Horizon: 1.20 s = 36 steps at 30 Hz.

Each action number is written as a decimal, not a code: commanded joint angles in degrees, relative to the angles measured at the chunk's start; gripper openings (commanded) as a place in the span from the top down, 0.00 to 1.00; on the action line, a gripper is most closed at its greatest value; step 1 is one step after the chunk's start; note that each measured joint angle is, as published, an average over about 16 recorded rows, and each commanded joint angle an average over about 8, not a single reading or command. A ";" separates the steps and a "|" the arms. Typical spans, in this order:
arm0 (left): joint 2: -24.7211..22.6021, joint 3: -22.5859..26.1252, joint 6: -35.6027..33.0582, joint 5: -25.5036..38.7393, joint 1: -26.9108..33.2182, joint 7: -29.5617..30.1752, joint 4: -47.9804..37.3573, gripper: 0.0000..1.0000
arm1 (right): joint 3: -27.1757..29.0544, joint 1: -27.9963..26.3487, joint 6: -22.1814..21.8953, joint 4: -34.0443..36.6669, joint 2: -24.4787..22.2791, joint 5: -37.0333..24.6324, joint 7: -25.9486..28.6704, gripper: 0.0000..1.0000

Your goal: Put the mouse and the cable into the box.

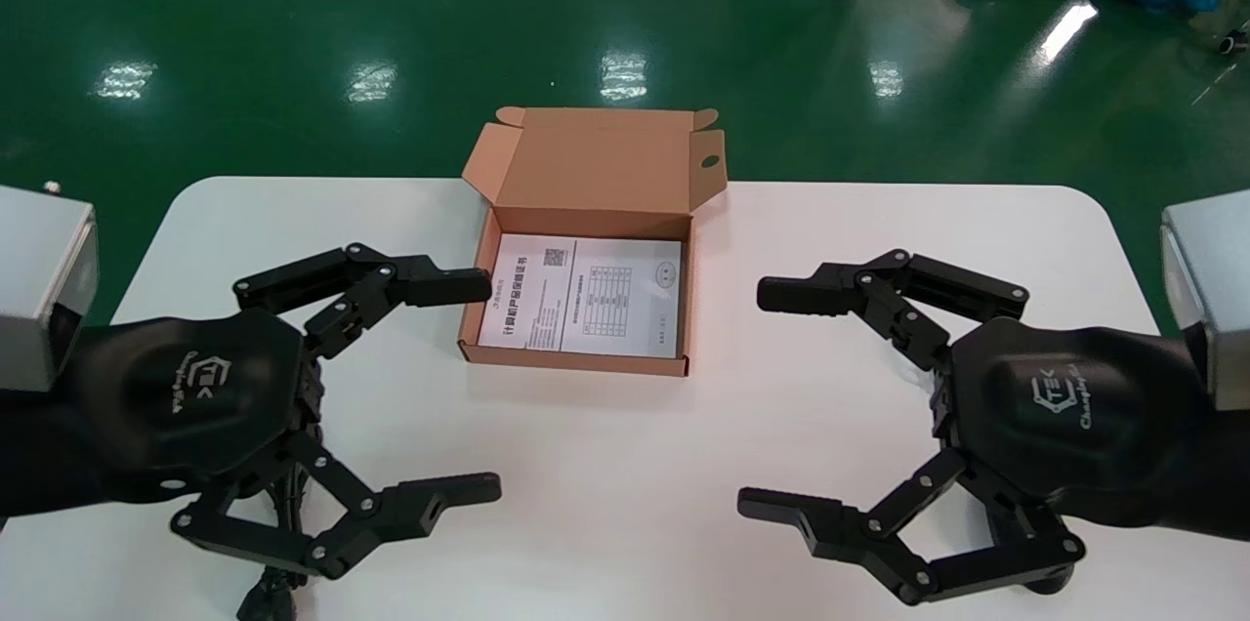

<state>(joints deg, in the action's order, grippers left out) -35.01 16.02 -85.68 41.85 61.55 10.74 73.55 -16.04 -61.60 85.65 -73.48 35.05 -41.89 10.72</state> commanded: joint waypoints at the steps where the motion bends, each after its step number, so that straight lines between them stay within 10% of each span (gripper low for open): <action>1: 0.00 0.00 0.00 0.00 0.00 0.00 0.00 0.00 | 0.00 0.00 0.00 0.00 0.00 0.00 0.00 0.00; 16: 0.47 -0.27 0.50 -0.21 -1.98 -0.74 -0.74 0.00 | -0.36 1.40 -1.05 -0.86 -2.13 -3.29 -0.86 0.00; 36: 10.75 -6.46 7.82 -0.21 -25.77 -12.69 -4.05 0.00 | -0.67 13.62 -19.25 -2.71 -14.63 -18.78 2.67 0.00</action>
<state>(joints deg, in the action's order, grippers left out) -24.66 9.44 -77.54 41.30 35.74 -1.93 69.55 -16.68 -47.93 66.37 -76.19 20.63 -60.38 13.36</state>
